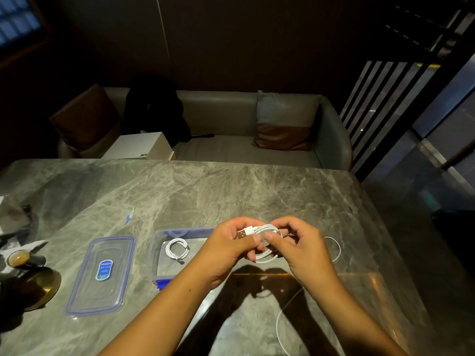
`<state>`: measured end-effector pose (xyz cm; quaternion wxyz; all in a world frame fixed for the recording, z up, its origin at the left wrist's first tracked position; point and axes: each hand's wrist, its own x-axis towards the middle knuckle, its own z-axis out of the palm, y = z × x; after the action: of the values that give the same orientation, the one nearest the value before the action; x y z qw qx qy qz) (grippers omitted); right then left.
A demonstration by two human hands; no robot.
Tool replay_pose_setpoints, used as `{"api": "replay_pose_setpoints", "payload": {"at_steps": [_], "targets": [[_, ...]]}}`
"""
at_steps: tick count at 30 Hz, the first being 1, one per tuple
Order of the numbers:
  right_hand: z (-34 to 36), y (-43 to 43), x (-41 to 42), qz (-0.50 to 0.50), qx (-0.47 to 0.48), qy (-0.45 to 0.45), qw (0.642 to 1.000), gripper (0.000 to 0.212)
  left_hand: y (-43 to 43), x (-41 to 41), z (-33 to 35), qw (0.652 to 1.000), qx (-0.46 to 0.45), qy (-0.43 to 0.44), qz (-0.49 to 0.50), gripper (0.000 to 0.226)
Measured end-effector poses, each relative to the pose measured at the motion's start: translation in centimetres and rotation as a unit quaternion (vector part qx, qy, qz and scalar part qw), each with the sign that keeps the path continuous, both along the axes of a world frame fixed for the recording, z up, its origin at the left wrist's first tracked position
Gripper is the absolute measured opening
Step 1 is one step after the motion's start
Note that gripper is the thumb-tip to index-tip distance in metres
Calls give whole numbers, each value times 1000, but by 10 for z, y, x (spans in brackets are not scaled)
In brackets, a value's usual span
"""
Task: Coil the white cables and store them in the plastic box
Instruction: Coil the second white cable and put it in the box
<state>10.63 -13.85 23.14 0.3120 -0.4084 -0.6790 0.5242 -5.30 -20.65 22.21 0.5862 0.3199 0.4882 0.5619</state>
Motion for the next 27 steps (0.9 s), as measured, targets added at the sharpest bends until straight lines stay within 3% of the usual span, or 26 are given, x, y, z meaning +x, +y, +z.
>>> {"api": "replay_pose_setpoints", "payload": {"at_steps": [5, 11, 18, 22, 24, 27], "targets": [[-4, -1, 2, 57, 68, -81, 993, 17, -7, 2, -9, 999, -18, -40, 25, 22], [-10, -1, 4, 84, 128, -112, 982, 13, -11, 1, -7, 998, -18, -50, 19, 23], [-4, -6, 4, 114, 214, -137, 960, 15, -13, -6, -5, 1000, -18, -15, 12, 16], [-5, -7, 0, 75, 236, -108, 963, 15, -13, -5, -9, 999, -8, -28, 38, 14], [-6, -9, -2, 51, 229, -87, 968, 14, -14, -6, -11, 998, 1, -47, 40, 15], [-7, -11, -5, 18, 130, -42, 990, 13, -14, -9, -11, 997, 17, -71, 35, 20]]}}
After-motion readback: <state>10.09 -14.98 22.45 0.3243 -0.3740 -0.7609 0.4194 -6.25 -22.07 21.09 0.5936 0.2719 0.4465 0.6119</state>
